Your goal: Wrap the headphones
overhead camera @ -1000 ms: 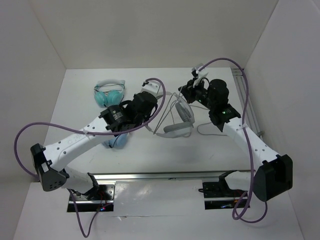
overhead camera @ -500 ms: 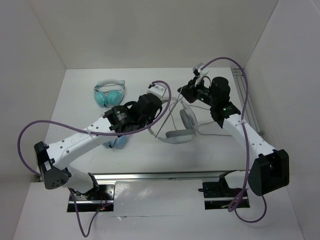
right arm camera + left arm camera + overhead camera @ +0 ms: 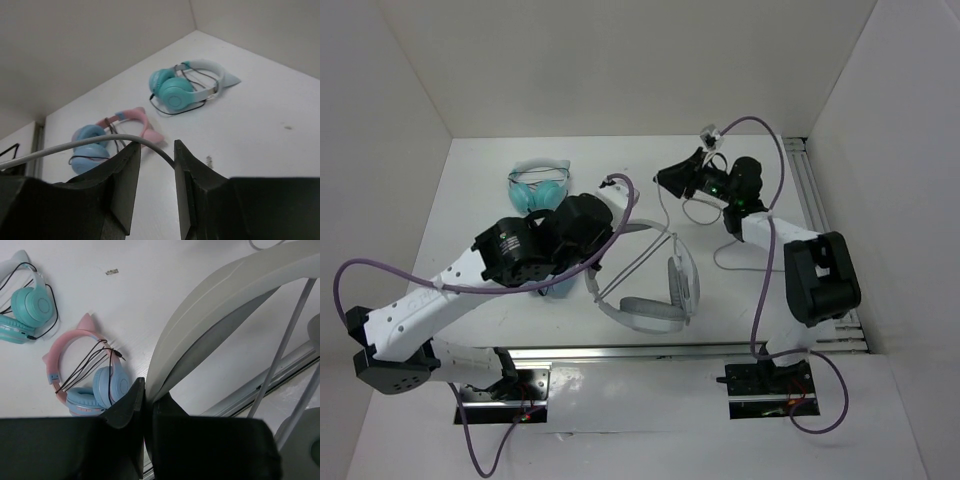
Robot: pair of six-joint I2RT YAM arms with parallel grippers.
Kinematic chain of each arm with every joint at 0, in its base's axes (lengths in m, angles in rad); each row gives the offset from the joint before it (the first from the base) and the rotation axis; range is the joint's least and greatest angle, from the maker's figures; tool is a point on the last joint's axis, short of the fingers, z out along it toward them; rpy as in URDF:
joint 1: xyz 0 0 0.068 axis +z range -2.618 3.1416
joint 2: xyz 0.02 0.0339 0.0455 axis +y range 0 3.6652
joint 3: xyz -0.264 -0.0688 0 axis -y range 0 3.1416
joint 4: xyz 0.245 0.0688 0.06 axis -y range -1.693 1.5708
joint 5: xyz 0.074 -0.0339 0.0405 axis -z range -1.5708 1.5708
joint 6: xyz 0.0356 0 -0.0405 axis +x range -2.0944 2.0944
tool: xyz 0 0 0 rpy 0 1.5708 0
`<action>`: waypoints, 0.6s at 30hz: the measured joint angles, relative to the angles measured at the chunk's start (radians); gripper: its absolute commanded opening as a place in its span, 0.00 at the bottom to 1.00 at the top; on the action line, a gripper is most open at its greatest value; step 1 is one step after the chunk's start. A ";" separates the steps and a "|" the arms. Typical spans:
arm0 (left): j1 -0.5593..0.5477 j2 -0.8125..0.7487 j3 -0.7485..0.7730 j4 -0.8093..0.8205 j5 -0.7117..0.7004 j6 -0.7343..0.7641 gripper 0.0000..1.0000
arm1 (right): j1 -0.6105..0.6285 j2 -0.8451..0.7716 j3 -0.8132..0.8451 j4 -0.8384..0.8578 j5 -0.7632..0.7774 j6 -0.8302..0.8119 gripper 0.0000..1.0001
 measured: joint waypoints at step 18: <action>0.062 0.026 0.174 -0.167 -0.180 -0.092 0.00 | 0.294 0.262 -0.183 0.351 -0.006 0.135 0.46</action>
